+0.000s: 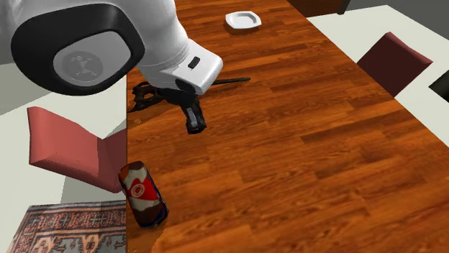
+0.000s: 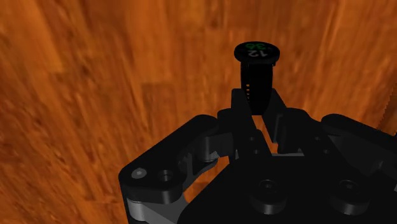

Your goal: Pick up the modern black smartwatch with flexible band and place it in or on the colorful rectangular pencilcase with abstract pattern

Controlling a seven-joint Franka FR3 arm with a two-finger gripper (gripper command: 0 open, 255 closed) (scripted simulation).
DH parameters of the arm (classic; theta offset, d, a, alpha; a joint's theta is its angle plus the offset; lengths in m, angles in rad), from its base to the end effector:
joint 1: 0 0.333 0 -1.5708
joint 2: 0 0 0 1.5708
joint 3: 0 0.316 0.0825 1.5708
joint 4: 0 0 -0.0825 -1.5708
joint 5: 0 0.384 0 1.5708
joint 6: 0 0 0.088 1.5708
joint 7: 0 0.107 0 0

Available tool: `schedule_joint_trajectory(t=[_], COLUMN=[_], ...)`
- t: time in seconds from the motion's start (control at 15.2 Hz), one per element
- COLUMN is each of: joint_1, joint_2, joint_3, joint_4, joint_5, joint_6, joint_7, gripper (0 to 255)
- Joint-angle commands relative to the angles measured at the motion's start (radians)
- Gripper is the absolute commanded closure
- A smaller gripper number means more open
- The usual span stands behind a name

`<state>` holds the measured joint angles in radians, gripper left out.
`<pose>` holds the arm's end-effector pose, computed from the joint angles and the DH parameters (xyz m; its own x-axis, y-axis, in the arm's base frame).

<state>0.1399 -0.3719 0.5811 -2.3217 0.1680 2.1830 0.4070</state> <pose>0.3393 0.3259 0.4781 0.9600 0.2076 0.1880 0.2166 -0.9758 -0.0286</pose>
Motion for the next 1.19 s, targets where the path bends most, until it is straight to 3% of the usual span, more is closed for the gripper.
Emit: schedule_joint_trajectory(t=[0.0,0.46,0.79,1.12], joint_1=[0.031,0.148,0.237,0.251], joint_2=[-0.093,-0.416,-0.695,-0.694], joint_3=[-0.030,-0.126,-0.192,-0.169], joint_4=[-0.075,-0.291,-0.426,-0.491], joint_5=[0.047,0.133,0.145,0.168], joint_6=[-0.014,-0.131,-0.287,-0.222], joint_7=[-0.032,-0.088,-0.091,-0.089], gripper=[255,255,255,255])
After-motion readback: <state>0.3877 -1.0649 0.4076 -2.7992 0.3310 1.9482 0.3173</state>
